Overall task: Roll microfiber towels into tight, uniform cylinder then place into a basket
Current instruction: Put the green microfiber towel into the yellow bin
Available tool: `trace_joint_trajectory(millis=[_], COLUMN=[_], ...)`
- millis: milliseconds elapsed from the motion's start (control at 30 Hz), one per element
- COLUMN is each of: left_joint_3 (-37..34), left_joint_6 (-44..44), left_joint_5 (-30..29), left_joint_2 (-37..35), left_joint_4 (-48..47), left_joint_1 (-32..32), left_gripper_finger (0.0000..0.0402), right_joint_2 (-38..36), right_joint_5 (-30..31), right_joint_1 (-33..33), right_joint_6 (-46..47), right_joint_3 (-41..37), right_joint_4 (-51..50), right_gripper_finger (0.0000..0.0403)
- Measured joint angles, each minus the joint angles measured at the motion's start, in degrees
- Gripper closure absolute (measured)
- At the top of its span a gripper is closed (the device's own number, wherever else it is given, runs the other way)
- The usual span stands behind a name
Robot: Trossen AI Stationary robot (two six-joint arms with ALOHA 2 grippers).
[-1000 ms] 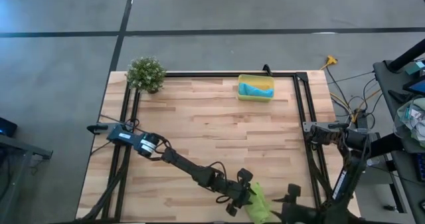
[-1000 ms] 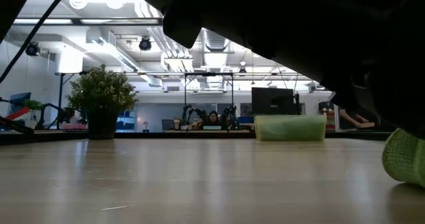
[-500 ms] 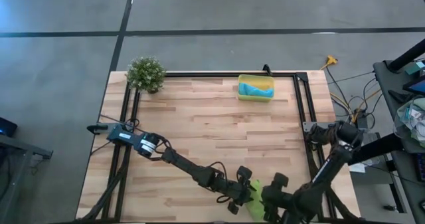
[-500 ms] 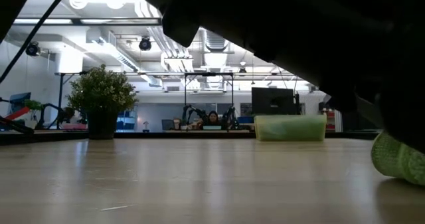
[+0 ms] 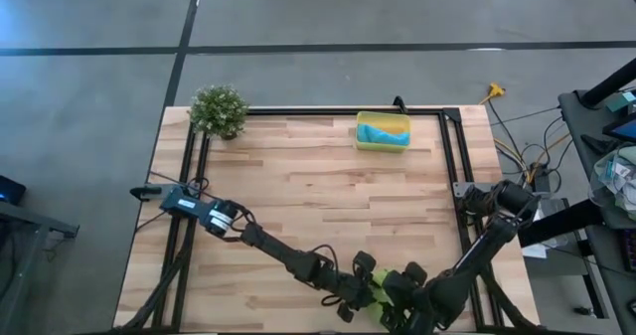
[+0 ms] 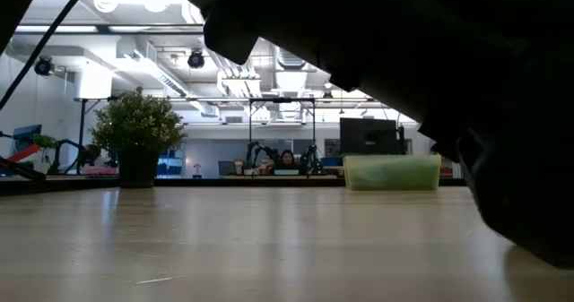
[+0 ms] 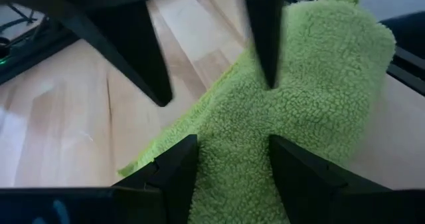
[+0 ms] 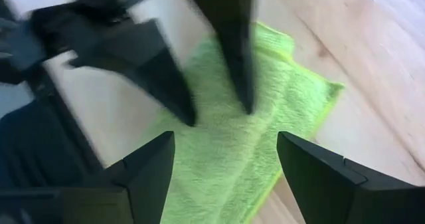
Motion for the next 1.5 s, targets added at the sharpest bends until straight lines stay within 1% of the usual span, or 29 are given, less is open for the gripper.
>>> trace_joint_trajectory(millis=[167, 333, 533, 633, 733, 900, 1067, 1167, 1267, 1333, 1433, 1500], left_joint_3=[-0.04, -0.04, -0.04, -0.04, -0.02, -0.02, -0.11, -0.13, -0.14, -0.18, -0.22, -0.24], left_joint_6=[0.29, 0.41, 0.47, 0.46, 0.45, 0.47, -0.05, -0.04, -0.11, -0.85, -2.99, -5.5], left_joint_5=[-0.89, 0.96, 2.45, 2.36, 0.67, -7.04, -9.17, -12.61, -19.81, -26.96, -35.59, -39.53], left_joint_2=[0.0, 0.0, 0.0, 0.0, -0.23, -1.23, -1.53, -2.11, -4.09, -6.09, -9.46, -11.99], left_joint_4=[0.46, 0.44, 0.41, 0.42, 0.42, 0.37, -0.21, -3.29, -10.84, -16.81, -25.17, -30.19], left_joint_1=[0.05, 0.28, 0.28, 0.28, 0.3, 0.35, 0.49, 0.37, 0.05, -0.41, -1.28, -2.13], left_gripper_finger=[0.0228, 0.0228, 0.0228, 0.0228, 0.0228, 0.0228, 0.0228, 0.0228, 0.0228, 0.0228, 0.0228, 0.0228], right_joint_2=[2.26, 5.73, 6.45, 6.35, 6.45, 6.48, 6.41, 6.3, 6.22, 6.18, 5.9, 5.65], right_joint_5=[-0.08, -3.69, -5.8, -6.24, -6.47, -6.96, -7.67, -7.87, -7.9, -7.77, -7.64, -7.64], right_joint_1=[-0.01, -0.01, -0.04, -0.04, -0.27, -0.78, -0.78, -0.78, -0.78, -0.78, -0.78, -0.78], right_joint_6=[6.11, 10.07, 13.55, 13.24, 9.99, 6.66, 4.76, -0.81, -9.07, -14.35, -22.43, -26.82], right_joint_3=[-0.36, -0.43, -0.29, -0.34, -0.46, -1.66, -4.24, -5.2, -5.27, -5.03, -4.83, -4.74], right_joint_4=[-0.41, -0.22, -0.03, 2.73, 6.91, 12.18, 12.78, 12.9, 12.82, 12.56, 11.86, 11.11], right_gripper_finger=[0.0142, 0.0142, 0.0142, 0.0143, 0.0154, 0.0201, 0.0263, 0.0304, 0.0354, 0.0381, 0.0386, 0.0387])
